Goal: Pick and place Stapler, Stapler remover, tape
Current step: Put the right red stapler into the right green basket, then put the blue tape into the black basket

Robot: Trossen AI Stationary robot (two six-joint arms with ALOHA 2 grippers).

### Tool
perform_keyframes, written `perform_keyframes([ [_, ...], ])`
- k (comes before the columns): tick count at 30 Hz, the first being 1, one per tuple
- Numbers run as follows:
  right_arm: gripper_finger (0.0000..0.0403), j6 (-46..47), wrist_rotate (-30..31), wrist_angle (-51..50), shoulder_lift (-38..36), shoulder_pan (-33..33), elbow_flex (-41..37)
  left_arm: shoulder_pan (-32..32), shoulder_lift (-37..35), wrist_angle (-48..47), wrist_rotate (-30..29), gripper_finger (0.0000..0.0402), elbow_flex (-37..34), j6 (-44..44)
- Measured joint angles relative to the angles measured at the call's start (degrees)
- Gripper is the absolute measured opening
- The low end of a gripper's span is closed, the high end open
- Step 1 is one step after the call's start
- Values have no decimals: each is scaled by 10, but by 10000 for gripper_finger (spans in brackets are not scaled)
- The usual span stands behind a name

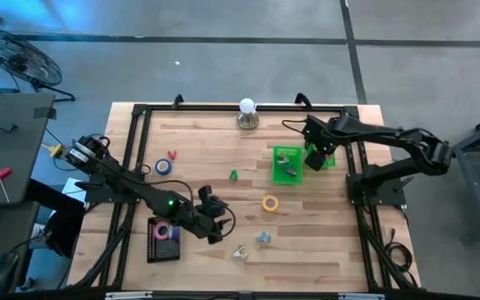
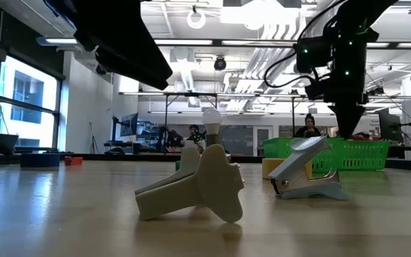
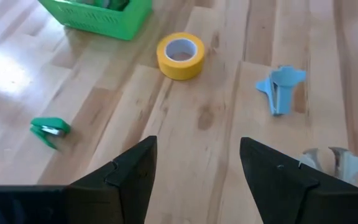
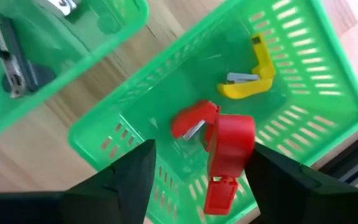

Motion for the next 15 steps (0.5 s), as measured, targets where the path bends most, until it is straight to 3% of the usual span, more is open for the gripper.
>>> perform_keyframes([
  [5,230,-14,-4,-4,0,0,19,0,0,0,-5,225,0,0],
  [10,229,-10,35,-8,0,0,23,0,0,0,-5,225,0,-1],
  [13,229,-21,20,-12,0,7,23,0,0,0,-5,225,0,-1],
  [15,229,-19,77,-13,0,13,23,0,0,0,-5,225,0,-1],
])
